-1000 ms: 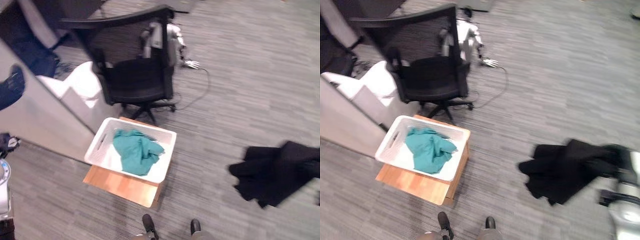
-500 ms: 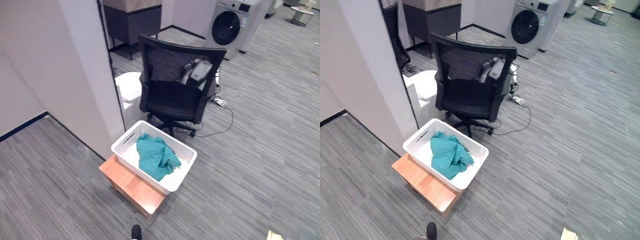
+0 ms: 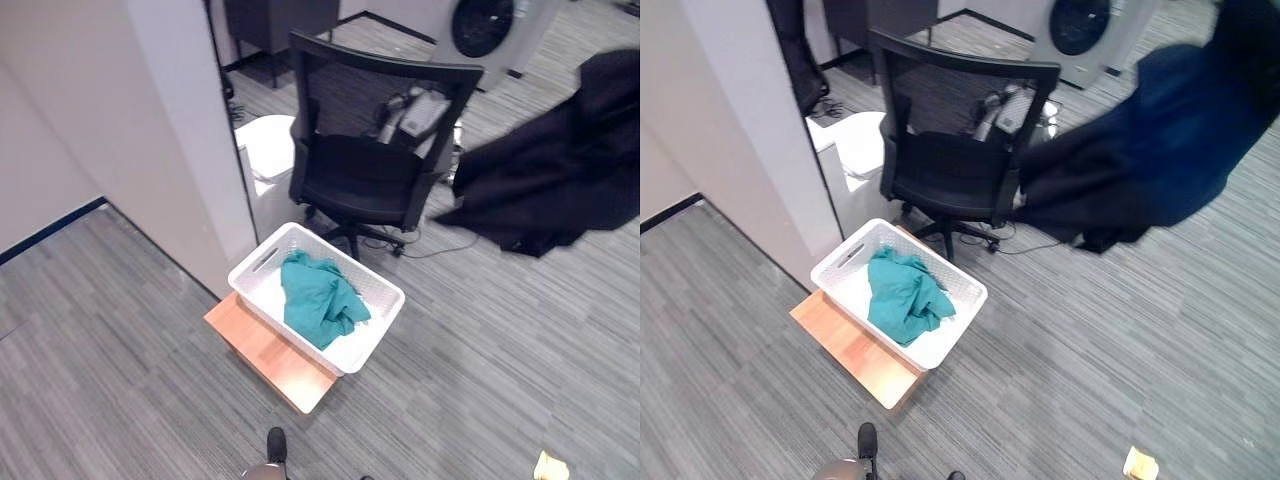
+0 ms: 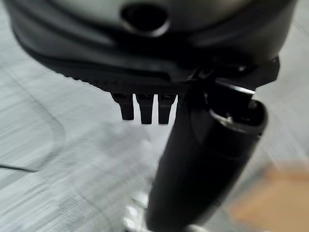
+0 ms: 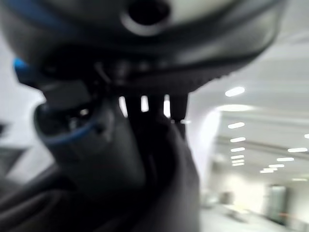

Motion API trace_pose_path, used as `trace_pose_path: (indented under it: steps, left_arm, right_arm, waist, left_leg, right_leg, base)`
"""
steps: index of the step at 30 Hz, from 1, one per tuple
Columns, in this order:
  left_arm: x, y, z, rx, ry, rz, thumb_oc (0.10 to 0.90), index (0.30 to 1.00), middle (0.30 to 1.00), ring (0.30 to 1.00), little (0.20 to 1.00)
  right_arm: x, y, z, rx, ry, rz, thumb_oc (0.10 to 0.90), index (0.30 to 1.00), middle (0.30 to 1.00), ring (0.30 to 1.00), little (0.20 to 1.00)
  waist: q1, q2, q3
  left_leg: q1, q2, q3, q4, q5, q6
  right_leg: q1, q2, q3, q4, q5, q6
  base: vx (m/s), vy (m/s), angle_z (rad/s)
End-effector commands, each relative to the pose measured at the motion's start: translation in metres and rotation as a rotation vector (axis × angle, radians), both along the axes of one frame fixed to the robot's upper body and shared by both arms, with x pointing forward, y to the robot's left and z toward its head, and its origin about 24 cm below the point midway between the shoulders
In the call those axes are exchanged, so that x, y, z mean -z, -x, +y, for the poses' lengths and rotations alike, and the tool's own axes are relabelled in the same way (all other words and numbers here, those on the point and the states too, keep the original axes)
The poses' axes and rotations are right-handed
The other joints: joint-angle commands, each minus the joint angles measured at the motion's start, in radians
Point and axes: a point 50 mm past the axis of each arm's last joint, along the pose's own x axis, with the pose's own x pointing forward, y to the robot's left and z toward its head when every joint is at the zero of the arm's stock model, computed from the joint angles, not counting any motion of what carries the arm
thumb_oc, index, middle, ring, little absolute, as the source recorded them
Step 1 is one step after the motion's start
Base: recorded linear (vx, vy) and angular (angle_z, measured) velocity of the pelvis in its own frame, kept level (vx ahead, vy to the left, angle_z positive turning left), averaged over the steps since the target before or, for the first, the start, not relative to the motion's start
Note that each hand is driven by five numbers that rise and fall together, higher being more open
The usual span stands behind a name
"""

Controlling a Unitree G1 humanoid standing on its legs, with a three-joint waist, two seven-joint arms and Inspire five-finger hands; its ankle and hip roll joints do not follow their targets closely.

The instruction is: Pick up bed clothes into laundry basket.

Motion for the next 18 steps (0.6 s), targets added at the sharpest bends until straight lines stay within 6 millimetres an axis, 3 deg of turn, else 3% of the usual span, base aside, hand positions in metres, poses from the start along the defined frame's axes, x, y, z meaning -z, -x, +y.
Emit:
trace_pose_path:
  steps: [1,5,7,14,18]
  left_arm:
    - [-0.01,-0.04,0.023,-0.016,-0.045,-0.091,0.8,0.9,0.9,0.9,0.9]
    - [-0.011,-0.051,0.02,0.048,-0.05,-0.106,0.8,0.9,0.9,0.9,0.9]
    - [-0.011,-0.055,0.017,0.077,-0.047,-0.11,0.8,0.9,0.9,0.9,0.9]
    - [-0.007,-0.058,0.005,0.13,-0.01,-0.085,0.8,0.9,0.9,0.9,0.9]
    - [-0.003,-0.057,-0.009,0.112,0.044,-0.081,0.8,0.9,0.9,0.9,0.9]
  right_arm:
    - [-0.111,0.065,-0.029,0.101,-0.168,-0.535,0.4,0.3,0.3,0.3,0.3]
    - [-0.11,0.056,-0.002,0.003,-0.096,-0.485,0.4,0.3,0.3,0.3,0.3]
    - [-0.107,0.051,0.027,-0.112,-0.029,-0.444,0.4,0.3,0.3,0.3,0.3]
    - [-0.099,0.049,0.068,-0.287,0.027,-0.351,0.4,0.3,0.3,0.3,0.3]
    - [-0.089,0.049,0.094,-0.414,0.03,-0.267,0.4,0.3,0.3,0.3,0.3]
  waist:
    - [0.041,-0.059,-0.042]
    - [0.059,-0.051,-0.026]
    - [0.062,-0.045,-0.016]
    - [0.088,-0.042,0.012]
    - [0.096,-0.024,0.032]
  left_leg:
    - [0.135,0.079,0.05,-0.016,-0.105,-0.115]
    - [0.134,0.078,0.05,-0.016,-0.107,-0.114]
    - [0.133,0.078,0.055,-0.016,-0.109,-0.112]
    - [0.138,0.081,0.065,-0.016,-0.112,-0.109]
    - [0.14,0.081,0.073,-0.016,-0.115,-0.105]
  right_leg:
    - [-0.044,-0.031,0.006,0.001,0.037,0.03]
    - [-0.05,-0.032,0.011,0.001,0.038,0.031]
    - [-0.055,-0.03,0.019,0.001,0.04,0.029]
    - [-0.058,-0.029,0.027,0.001,0.042,0.028]
    - [-0.064,-0.03,0.032,0.001,0.048,0.03]
  base:
    - [0.0,0.001,0.07]
    - [0.0,0.0,0.13]
    - [0.0,0.003,0.03]
    - [-0.01,0.009,-0.11]
    - [-0.02,0.009,-0.15]
